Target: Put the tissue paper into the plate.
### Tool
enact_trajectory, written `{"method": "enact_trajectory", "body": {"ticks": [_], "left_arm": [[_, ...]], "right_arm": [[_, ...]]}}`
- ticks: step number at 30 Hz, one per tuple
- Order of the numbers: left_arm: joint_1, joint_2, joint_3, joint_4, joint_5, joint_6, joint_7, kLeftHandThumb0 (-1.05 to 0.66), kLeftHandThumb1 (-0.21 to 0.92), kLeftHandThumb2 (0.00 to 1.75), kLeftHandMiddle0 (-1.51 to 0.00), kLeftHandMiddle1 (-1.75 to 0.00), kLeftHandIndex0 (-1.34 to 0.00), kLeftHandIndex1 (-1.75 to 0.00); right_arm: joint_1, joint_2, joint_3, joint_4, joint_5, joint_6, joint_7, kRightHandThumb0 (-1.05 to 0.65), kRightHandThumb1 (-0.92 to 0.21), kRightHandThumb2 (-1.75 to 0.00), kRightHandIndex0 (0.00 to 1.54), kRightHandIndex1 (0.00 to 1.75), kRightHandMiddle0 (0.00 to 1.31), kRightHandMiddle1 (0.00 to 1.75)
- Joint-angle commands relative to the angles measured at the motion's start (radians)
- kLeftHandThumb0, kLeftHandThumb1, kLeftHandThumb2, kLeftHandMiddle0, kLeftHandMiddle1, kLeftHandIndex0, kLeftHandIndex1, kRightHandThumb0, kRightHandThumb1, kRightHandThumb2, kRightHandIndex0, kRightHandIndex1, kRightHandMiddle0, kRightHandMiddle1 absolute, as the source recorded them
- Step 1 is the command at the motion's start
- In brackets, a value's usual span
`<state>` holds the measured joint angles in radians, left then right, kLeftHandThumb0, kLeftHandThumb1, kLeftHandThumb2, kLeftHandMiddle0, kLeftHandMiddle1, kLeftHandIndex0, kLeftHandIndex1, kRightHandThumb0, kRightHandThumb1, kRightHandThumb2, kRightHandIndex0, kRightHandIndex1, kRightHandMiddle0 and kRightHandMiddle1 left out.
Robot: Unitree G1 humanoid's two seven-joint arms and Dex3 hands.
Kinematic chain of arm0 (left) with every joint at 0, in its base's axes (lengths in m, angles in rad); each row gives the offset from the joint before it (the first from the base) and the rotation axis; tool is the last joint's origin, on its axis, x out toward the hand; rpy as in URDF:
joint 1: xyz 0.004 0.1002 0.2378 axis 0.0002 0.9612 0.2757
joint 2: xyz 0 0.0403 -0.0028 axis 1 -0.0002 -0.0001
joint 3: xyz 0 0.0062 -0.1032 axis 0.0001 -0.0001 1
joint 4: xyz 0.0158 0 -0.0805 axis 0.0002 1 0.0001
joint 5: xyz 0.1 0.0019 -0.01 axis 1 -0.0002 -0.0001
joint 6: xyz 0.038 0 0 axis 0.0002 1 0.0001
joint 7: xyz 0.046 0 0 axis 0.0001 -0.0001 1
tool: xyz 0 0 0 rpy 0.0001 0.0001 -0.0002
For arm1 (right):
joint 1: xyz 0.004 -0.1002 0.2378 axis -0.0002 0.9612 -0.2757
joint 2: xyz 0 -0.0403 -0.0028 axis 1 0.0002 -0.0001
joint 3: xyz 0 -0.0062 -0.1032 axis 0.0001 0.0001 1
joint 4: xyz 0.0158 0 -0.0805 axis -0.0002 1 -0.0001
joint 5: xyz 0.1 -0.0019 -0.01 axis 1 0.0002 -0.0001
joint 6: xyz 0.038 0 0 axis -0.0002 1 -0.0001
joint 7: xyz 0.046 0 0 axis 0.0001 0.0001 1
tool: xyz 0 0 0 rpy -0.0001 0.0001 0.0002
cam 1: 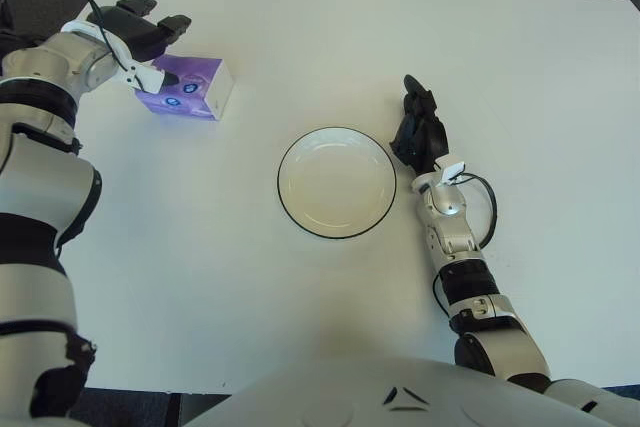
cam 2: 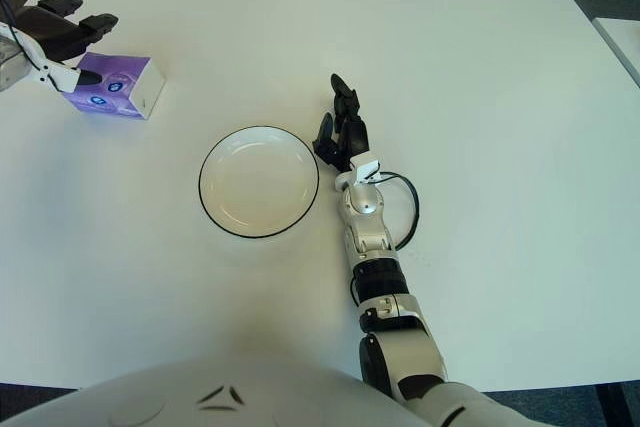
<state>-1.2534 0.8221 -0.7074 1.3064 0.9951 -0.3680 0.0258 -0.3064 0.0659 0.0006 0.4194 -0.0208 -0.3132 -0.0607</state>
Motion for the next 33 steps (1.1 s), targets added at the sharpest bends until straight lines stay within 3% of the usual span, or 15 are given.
{"method": "enact_trajectory", "body": {"ticks": [1,18,33], "left_arm": [[-0.011,0.001,0.023,-0.007,-0.031,-0.007,-0.045,-1.05,0.92,0.78,-0.03,-0.01,0.00,0.00],[0.012,0.004,-0.017,-0.032,0.001,-0.062,-0.072,-1.05,0.92,0.66,0.00,0.00,0.00,0.00],[0.039,-0.003,0.005,-0.039,-0.024,-0.096,-0.039,-1.05,0.92,0.73,0.00,0.00,0.00,0.00]], "right_arm": [[0.100,-0.013,-0.014,0.117,0.003,0.095,0.000,-0.75,-0.92,-1.03,0.17,0.02,0.00,0.37],[0.100,-0.010,-0.016,0.114,0.005,0.100,0.001,-0.76,-0.92,-1.03,0.16,0.01,0.00,0.34],[0.097,-0.008,-0.016,0.119,0.003,0.101,-0.002,-0.76,-0.92,-1.03,0.16,0.01,0.00,0.33]]}}
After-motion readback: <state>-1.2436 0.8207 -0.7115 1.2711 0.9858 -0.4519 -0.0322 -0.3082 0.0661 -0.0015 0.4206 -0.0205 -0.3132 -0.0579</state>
